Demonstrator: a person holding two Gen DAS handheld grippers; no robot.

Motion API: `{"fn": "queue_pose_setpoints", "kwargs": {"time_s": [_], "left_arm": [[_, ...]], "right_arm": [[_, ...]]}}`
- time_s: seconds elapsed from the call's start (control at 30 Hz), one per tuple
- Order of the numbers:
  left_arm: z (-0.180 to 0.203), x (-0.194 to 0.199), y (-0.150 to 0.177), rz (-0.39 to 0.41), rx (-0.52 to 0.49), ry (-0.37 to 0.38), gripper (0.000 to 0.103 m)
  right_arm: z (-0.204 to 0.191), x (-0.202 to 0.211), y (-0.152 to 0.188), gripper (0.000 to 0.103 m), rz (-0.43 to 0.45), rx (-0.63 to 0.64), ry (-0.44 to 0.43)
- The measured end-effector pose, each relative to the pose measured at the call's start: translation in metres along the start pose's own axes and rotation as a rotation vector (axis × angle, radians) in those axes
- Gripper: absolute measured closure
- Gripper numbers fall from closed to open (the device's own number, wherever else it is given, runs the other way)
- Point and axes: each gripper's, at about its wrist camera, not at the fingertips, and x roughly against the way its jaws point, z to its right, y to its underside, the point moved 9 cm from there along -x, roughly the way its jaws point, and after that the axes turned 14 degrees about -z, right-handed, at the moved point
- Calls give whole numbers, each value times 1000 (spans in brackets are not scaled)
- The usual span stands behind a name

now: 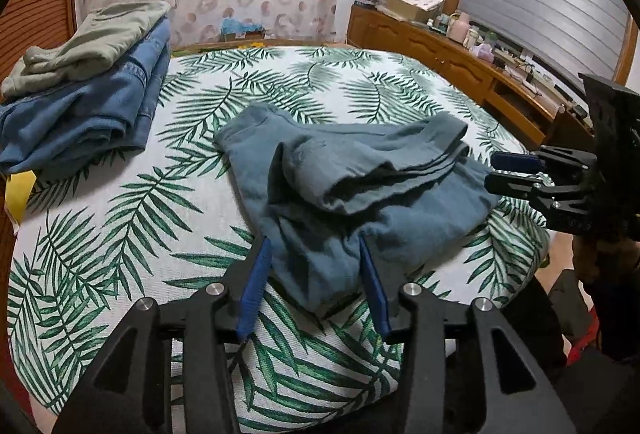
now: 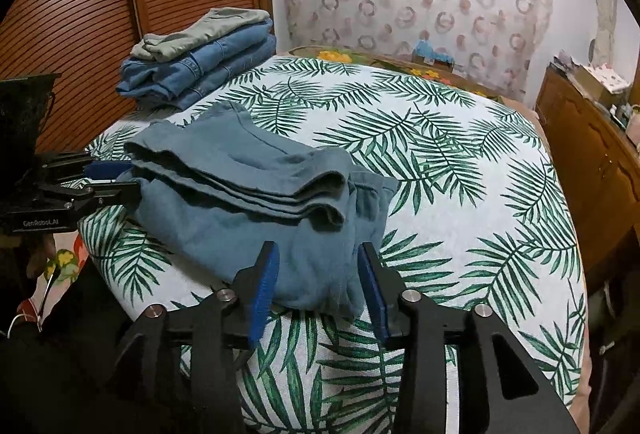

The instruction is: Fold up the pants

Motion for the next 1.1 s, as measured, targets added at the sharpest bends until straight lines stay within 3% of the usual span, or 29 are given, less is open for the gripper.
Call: {"fn": "queue_pose_setpoints", "kwargs": {"time_s": [0.03,0.07,0.13,0.63,0.9,1.1], "left_arm": [[0,-1,1,-4,2,2,57],[-1,-3,1,-7,4,4,48],[-4,-5,2,-5,17,-12,20],[-9,-8,-10,-4,0,-34,20],[-16,6,-17,34,10,-21,20],[-30,-3,-15,-2,22,-59,20]], "right_arm": [[0,-2,0,58,-3,-2,1],[0,-5,1,58,-8,-3,0],[0,-9,2,57,-15,-4,1],[1,-9,-4,53,-1,23,30],[3,-29,-16,53,-38,57,46],[0,-39,-24,52,-54,88,54]]}}
